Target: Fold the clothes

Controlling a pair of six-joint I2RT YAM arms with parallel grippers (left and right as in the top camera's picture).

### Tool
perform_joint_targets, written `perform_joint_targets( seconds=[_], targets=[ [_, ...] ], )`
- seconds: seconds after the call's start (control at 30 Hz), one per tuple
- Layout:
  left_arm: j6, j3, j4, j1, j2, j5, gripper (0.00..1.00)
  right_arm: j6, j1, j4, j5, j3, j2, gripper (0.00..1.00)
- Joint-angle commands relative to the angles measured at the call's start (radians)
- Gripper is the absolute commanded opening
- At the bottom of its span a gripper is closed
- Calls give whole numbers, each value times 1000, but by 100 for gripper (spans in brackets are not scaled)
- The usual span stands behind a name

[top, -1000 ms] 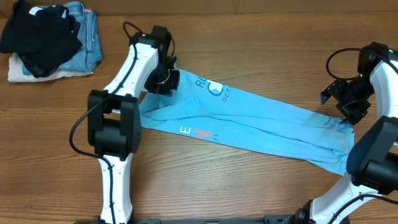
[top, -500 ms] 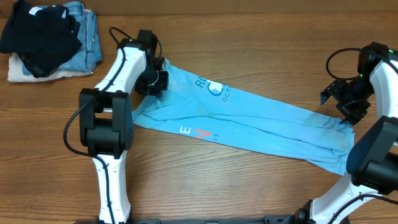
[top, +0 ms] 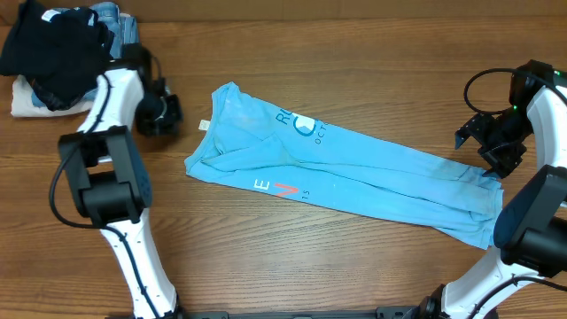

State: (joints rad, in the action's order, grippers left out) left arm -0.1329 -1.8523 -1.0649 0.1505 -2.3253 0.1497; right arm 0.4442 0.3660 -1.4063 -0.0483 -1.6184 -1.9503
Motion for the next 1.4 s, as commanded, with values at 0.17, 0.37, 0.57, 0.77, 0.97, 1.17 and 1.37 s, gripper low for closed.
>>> perform_joint_targets(
  seconds=[0.17, 0.37, 0.57, 0.77, 0.97, 1.17, 1.37],
  targets=[
    [-12, -50, -40, 24, 14, 8, 4, -4, -2, 12, -7, -19, 10, 83],
    [10, -108, -76, -29, 111, 54, 4, -4, -2, 17, -6, -19, 10, 83],
    [82, -105, -89, -145, 140, 82, 4, -4, -2, 27, -8, -19, 10, 84],
    [82, -92, -96, -265, 51, 77, 4, -8, -2, 17, -10, -19, 10, 84],
    [80, -92, -100, -338, -28, 76, 4, -16, -2, 13, -10, -19, 10, 84],
    [73, -92, -87, -340, -59, 72, 4, -27, -2, 13, -10, -19, 10, 84],
    [73, -92, -84, -311, -133, 52, 4, -27, -2, 9, -10, -19, 10, 84]
  ],
)
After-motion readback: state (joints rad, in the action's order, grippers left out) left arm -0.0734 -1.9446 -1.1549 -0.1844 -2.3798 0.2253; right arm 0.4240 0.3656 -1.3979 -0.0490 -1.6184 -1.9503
